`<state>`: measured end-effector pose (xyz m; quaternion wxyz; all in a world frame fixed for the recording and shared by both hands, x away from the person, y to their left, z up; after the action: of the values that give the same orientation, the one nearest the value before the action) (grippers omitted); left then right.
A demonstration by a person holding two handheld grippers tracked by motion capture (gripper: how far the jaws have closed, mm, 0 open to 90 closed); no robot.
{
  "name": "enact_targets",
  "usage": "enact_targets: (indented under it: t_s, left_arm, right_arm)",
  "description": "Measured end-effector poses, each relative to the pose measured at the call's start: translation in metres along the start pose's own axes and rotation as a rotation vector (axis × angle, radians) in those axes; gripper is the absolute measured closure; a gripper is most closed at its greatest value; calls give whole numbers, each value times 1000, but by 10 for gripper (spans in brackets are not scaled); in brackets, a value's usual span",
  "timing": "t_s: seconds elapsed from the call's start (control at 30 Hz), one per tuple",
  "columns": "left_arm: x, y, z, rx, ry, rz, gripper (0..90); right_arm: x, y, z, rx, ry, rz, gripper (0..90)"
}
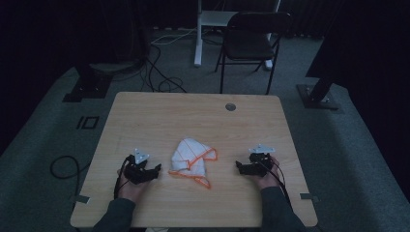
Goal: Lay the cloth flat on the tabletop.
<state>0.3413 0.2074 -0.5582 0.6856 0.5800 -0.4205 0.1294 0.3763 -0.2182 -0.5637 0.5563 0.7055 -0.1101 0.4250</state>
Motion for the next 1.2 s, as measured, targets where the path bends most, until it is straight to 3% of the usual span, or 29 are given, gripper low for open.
enact_targets:
  t_s: [0.47,0.83,1.2]
  left_arm:
    - [0,1,2,8,9,0,311]
    - [0,5,7,-28,-6,-2,453]
    - [15,25,28,-109,-92,85,482]
  right_arm:
    - [0,0,0,5,5,0,117]
    - [0,0,0,6,6,0,117]
    - [0,1,0,9,11,2,130]
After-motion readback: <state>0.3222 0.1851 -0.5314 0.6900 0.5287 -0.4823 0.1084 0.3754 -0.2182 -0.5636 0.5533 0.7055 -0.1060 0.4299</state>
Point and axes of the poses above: each handheld gripper's, and its own axes: y roughly backward along the jaws, x roughly out of its top, z roughly to its right, the point moved 2 cm from there along -y, roughly forward along the jaws, and after that the axes turned 1 degree about -y, right-handed, at the moved point
